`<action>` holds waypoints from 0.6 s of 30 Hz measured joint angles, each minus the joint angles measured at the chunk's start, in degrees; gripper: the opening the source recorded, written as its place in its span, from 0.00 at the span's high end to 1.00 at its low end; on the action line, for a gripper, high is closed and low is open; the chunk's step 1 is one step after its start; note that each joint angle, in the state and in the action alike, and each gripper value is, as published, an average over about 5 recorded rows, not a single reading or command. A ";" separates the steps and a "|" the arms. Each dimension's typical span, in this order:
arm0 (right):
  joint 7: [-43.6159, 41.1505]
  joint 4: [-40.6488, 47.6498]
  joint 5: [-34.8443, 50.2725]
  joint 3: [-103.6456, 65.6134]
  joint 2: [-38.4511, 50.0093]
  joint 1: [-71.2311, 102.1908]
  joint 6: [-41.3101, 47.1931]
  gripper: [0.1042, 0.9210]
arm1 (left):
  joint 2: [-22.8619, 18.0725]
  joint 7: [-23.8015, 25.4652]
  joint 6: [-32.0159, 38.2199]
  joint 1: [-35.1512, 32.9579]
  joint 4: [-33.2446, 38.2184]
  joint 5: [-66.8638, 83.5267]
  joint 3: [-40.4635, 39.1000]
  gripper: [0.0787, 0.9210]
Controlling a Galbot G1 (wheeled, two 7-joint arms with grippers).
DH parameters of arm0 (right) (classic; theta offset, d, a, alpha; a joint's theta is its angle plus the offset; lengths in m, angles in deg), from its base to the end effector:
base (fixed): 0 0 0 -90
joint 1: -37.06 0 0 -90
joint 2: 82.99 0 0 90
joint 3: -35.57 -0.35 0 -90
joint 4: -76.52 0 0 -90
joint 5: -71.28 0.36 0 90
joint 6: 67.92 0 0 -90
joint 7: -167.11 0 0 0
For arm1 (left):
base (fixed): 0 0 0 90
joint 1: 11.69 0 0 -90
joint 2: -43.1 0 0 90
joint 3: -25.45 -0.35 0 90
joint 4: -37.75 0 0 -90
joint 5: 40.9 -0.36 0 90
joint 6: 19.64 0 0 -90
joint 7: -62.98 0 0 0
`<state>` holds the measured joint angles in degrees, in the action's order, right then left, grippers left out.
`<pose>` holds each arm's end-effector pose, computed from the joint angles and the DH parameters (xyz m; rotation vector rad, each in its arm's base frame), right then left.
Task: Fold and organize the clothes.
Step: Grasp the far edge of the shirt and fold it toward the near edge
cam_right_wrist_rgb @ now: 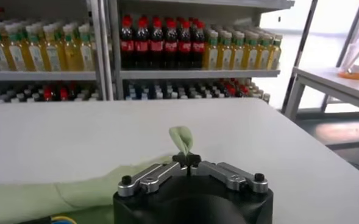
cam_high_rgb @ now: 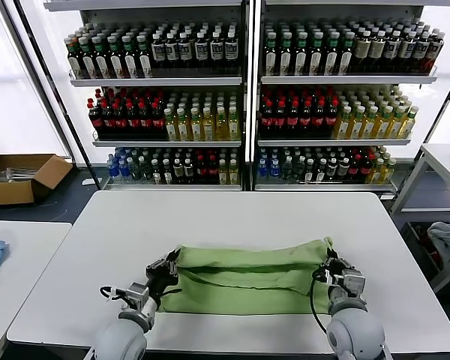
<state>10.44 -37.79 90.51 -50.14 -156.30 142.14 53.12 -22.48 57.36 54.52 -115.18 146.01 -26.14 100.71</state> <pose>0.2638 -0.0344 -0.2786 -0.2671 -2.7094 0.0755 0.2627 0.0189 -0.3221 -0.3547 -2.8273 -0.2099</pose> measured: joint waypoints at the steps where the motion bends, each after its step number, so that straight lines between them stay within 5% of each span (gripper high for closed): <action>1: 0.01 -0.06 -0.05 0.01 0.03 0.31 -0.01 1.00 | -0.08 0.04 0.12 -0.53 0.04 -0.22 0.07 0.99; 18: 0.24 2.22 -2.50 1.67 -1.42 3.30 -1.60 1.00 | -1.30 0.72 2.14 -2.12 -2.48 -2.50 0.10 0.98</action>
<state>10.68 -35.57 88.01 -48.47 -157.72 145.44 51.52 -23.78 58.08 56.66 -117.30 143.53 -28.65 100.80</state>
